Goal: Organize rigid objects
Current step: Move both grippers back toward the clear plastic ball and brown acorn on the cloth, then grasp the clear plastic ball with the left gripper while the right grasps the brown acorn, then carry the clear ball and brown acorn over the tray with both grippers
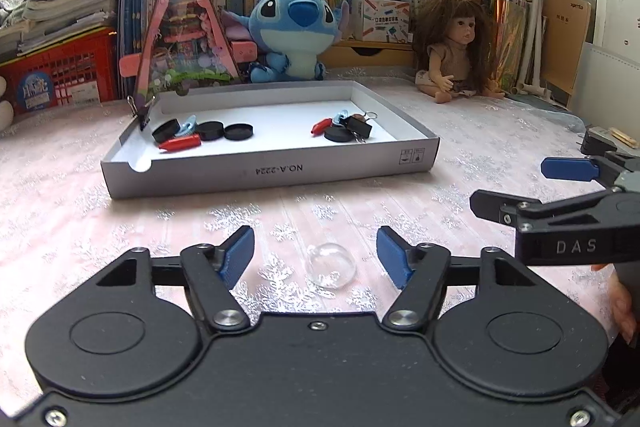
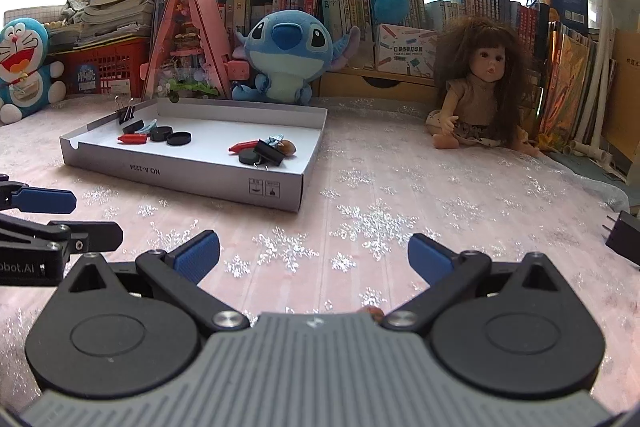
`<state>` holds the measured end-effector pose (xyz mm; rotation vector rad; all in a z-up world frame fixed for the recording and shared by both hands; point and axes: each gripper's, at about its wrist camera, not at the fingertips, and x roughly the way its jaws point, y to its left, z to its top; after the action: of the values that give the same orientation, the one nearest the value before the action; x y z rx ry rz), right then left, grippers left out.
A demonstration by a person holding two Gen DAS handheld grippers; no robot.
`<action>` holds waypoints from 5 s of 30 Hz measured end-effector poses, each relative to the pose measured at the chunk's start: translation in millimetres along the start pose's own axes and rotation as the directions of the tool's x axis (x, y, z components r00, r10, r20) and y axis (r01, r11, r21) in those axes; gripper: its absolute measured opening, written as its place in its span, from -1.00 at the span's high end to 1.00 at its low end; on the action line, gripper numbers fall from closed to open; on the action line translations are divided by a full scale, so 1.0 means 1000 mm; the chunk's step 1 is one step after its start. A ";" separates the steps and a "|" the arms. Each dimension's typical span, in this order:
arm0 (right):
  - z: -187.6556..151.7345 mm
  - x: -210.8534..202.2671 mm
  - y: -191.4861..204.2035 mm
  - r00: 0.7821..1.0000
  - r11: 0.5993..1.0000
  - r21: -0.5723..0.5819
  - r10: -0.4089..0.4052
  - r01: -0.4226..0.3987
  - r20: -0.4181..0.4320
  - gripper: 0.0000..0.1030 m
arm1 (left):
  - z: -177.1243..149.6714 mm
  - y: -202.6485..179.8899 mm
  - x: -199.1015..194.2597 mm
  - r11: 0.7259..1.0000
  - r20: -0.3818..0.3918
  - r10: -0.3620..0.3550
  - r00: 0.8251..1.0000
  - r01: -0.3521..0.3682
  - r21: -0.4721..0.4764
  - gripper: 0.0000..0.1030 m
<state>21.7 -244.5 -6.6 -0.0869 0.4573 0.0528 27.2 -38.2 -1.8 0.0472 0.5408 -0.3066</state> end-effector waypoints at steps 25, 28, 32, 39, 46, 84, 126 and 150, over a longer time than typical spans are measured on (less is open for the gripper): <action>-0.030 -0.007 -0.015 0.999 0.994 0.099 -0.031 0.035 -0.038 -0.08 | -0.011 -0.001 0.006 1.000 -0.005 -0.018 1.000 0.019 0.009 0.44; -0.030 -0.008 -0.016 0.999 0.994 0.106 -0.038 0.041 -0.033 0.10 | -0.011 -0.001 0.005 1.000 0.000 -0.016 1.000 0.016 0.009 0.48; -0.029 -0.010 -0.018 0.999 0.993 0.113 -0.041 0.044 -0.029 0.55 | -0.011 0.001 0.002 1.000 0.003 -0.014 1.000 0.014 -0.001 0.48; -0.024 -0.011 -0.012 1.000 0.996 0.094 -0.009 0.010 -0.012 0.61 | -0.010 0.003 0.001 1.000 0.003 -0.013 1.000 0.013 -0.005 0.48; -0.019 -0.008 -0.004 1.000 0.996 0.087 0.020 -0.019 -0.011 0.61 | -0.009 0.005 -0.001 1.000 0.004 -0.007 1.000 0.007 -0.014 0.48; 0.007 0.003 0.013 0.998 0.993 0.099 0.069 -0.069 0.011 0.61 | 0.017 0.026 0.001 0.992 0.010 0.070 0.998 -0.068 -0.102 0.48; 0.000 0.009 0.025 0.987 0.991 0.017 0.136 -0.135 -0.083 0.12 | 0.021 0.037 0.012 0.990 -0.010 0.085 0.996 -0.086 -0.114 0.48; 0.019 0.014 0.028 0.993 0.993 0.061 0.102 -0.099 -0.058 0.45 | 0.029 0.041 0.011 0.989 0.007 0.093 0.996 -0.092 -0.116 0.48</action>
<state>40.4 -214.1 2.1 -0.0080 0.5235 0.1361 63.0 -6.2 16.2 -0.0419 0.5411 -0.1842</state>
